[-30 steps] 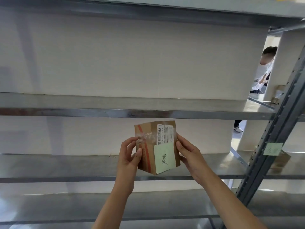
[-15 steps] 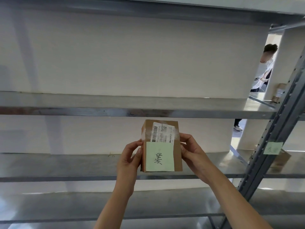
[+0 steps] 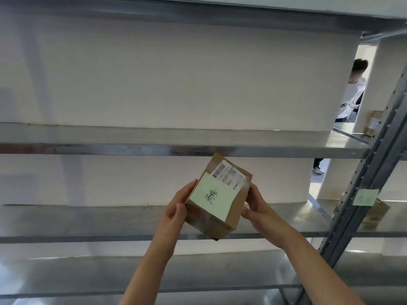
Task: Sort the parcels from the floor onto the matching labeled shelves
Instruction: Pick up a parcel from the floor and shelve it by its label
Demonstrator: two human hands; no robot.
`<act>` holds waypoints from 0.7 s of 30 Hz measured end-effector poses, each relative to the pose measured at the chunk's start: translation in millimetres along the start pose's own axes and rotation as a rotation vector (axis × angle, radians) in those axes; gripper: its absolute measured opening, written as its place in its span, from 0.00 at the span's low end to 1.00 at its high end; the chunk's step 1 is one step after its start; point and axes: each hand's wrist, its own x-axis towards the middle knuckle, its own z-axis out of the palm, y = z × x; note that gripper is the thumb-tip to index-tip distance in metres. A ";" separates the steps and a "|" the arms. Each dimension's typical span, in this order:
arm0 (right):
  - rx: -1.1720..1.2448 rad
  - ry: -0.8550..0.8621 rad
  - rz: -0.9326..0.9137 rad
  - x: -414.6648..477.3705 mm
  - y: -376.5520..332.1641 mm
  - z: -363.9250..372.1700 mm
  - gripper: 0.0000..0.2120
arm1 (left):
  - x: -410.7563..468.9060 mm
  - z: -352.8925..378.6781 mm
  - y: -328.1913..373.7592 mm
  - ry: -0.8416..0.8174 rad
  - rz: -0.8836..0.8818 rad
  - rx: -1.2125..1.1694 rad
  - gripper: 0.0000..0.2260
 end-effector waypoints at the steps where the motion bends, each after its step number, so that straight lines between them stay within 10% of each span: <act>1: 0.007 -0.019 -0.007 -0.7 -0.1 -1.0 0.43 | -0.5 -1.0 1.8 -0.029 0.008 0.025 0.32; 16: 0.371 0.129 0.078 8.5 -23.4 -5.1 0.37 | -1.6 -3.8 3.4 0.067 0.038 -0.151 0.40; 21: 0.492 0.196 0.048 18.2 -19.9 2.8 0.26 | 4.4 -8.1 3.2 0.116 0.108 -0.134 0.22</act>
